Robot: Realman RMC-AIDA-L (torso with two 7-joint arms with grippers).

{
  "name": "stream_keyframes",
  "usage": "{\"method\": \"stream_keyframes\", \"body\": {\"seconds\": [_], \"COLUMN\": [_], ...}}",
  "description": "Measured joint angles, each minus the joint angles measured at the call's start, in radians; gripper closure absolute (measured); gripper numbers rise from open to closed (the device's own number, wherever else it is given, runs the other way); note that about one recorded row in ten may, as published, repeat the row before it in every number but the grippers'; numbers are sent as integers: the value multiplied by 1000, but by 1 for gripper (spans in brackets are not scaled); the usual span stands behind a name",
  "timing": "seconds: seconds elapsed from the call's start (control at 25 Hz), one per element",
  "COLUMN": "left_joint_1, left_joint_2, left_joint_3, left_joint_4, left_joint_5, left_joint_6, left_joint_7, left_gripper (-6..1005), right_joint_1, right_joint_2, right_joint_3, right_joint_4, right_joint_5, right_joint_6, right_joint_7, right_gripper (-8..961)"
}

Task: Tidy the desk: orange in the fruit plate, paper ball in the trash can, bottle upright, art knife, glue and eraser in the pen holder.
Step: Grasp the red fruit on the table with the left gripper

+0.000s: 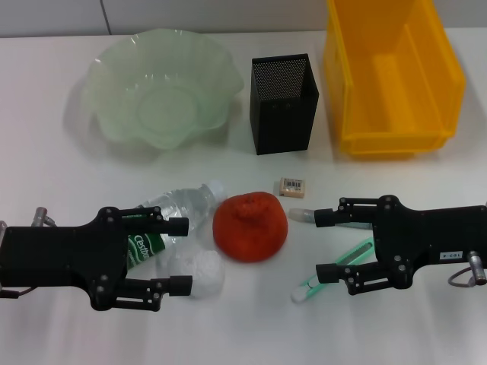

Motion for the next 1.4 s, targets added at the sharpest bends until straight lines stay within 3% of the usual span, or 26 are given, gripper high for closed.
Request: {"method": "stream_keyframes", "body": {"seconds": [0.64,1.0,1.16,1.4], "left_joint_1": [-1,2,2,3], "left_joint_2": [-1,-1,0,0], "left_joint_3": [-2,-2,-3,-12], "left_joint_4": [0,0,1,2], "left_joint_5": [1,3,3,3], "left_joint_6": [-3,-8,-11,-11], "left_joint_7": [9,24,26,26], "left_gripper": [219,221,222,224], "right_joint_1": [9,97,167,201], "right_joint_2": [-4,-16,-12,-10], "right_joint_3": [0,-14,-15,-52], "right_joint_4": [-6,-62,-105,-128], "right_joint_5": [0,-59,-145,-166], "right_joint_6": [2,7,16,40], "right_joint_7": [21,140,196,219], "right_gripper": [136,136,137,137]}}
